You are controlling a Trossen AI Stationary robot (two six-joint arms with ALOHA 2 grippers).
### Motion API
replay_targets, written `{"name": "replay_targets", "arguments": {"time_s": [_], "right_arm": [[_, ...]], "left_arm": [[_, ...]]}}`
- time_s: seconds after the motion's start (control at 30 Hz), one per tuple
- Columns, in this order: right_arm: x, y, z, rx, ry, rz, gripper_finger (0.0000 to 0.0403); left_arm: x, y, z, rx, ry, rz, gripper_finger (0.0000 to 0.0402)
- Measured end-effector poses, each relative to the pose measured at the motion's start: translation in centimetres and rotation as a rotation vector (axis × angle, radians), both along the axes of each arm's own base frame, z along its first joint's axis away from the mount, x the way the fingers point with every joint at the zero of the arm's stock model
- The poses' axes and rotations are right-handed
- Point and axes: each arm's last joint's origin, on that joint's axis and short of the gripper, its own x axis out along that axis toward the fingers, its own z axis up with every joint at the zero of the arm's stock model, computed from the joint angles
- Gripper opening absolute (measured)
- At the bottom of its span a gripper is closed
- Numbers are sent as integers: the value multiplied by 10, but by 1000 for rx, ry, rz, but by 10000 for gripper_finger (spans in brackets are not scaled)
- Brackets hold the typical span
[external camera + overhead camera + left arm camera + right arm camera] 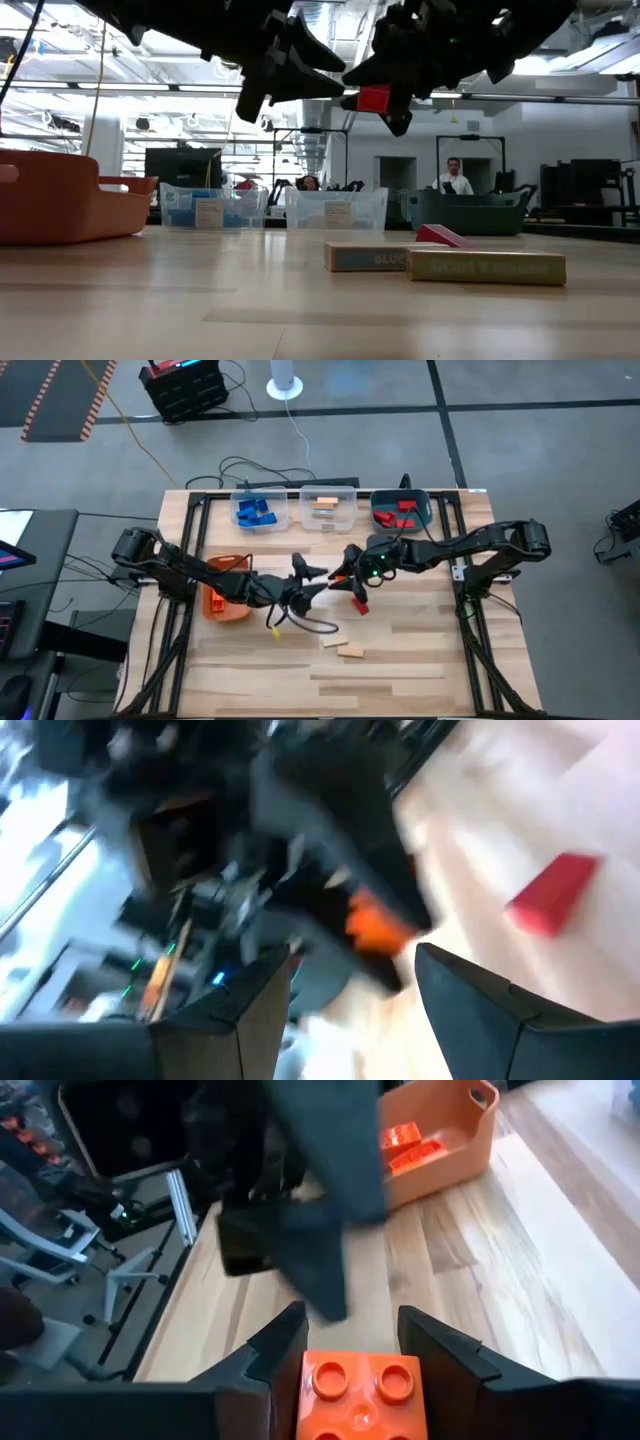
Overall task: Sort blocks
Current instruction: Put the orange game piece into the orange bin
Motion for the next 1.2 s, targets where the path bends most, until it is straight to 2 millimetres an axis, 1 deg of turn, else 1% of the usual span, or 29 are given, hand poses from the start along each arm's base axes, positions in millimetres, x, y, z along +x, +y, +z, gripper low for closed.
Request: {"name": "replay_targets", "arguments": {"time_s": [0.03, 0.17, 0.37, 0.6, 0.73, 0.8, 0.97, 1.07, 1.13, 1.2], "right_arm": [[0, 0, 1, -1, -9, 0, 172], [1, 0, 3, -6, -36, 2, 172], [2, 0, 7, -10, -80, 2, 172], [5, 1, 14, -11, -131, 4, 172], [10, 6, 19, -9, -147, 20, 172], [17, 8, 22, -9, -154, 28, 172], [32, 14, 16, -11, -127, 52, 173], [40, 15, 15, -9, -127, 60, 174], [42, 14, 15, -6, -124, 68, 177], [42, 14, 16, -5, -128, 68, 184]], "left_arm": [[0, -1, 0, -5, 2, -23, 210], [1, 0, 1, -22, -15, -25, 210], [2, -3, 1, -56, -24, -140, 210], [4, 0, 8, -84, -100, -158, 210], [4, 3, 8, -96, -98, -159, 210], [5, 4, 8, -108, -102, -178, 210], [5, 4, 8, -110, -102, -188, 209], [5, 4, 6, -99, -83, -190, 189], [4, 4, 5, -87, -65, -191, 158], [4, 4, 5, -84, -63, -190, 116]]}}
